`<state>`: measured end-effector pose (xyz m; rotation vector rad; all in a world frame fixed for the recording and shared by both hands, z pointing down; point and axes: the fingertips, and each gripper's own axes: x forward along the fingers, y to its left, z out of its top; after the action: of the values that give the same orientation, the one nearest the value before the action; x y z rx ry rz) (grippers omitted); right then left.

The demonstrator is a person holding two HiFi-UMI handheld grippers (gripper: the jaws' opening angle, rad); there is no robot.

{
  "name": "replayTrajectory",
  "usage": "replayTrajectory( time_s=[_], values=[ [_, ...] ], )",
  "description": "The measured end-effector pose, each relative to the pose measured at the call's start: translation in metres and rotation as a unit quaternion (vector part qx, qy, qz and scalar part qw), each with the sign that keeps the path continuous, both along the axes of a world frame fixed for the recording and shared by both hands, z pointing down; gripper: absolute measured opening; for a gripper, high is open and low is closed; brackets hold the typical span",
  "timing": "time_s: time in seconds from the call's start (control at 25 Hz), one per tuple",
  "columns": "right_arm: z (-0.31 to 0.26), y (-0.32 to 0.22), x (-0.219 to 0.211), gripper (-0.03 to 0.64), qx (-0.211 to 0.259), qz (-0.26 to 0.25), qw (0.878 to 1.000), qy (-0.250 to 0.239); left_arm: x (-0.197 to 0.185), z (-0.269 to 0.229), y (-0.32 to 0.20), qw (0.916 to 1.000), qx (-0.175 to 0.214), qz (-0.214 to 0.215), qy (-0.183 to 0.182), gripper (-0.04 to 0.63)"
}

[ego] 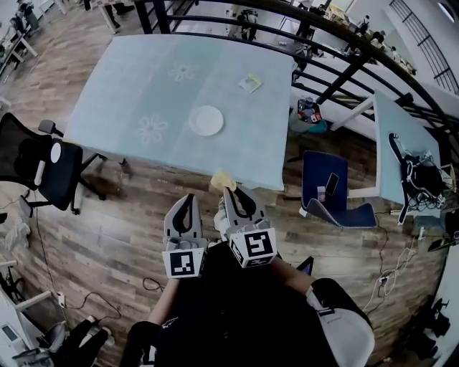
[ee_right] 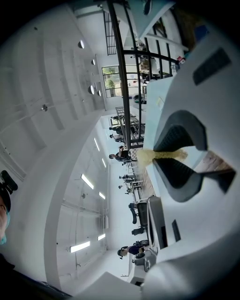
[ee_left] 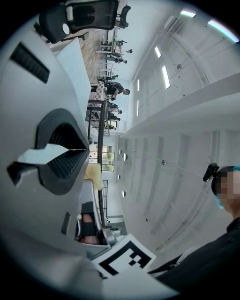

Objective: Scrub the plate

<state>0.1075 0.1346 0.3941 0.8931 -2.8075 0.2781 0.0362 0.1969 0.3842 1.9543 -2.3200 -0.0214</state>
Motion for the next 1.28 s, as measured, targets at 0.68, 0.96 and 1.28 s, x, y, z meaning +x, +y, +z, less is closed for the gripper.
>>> replayTrajectory(
  time_s=[0.68,0.96,1.28],
  values=[
    [-0.006,-0.117,-0.042,0.048,0.0,0.014,1.0,-0.007,-0.042,0.0,-0.115,0.9999,0.003,0.016,0.001,0.014],
    [0.001,-0.136,-0.047,0.048,-0.008,0.043,0.999,0.007,-0.054,0.003,-0.14,0.9991,-0.006,0.036,0.019,0.014],
    [0.006,-0.162,-0.048,0.048,-0.007,0.126,0.992,0.021,-0.067,0.009,-0.187,0.9917,0.0,0.128,0.017,0.014]
  ],
)
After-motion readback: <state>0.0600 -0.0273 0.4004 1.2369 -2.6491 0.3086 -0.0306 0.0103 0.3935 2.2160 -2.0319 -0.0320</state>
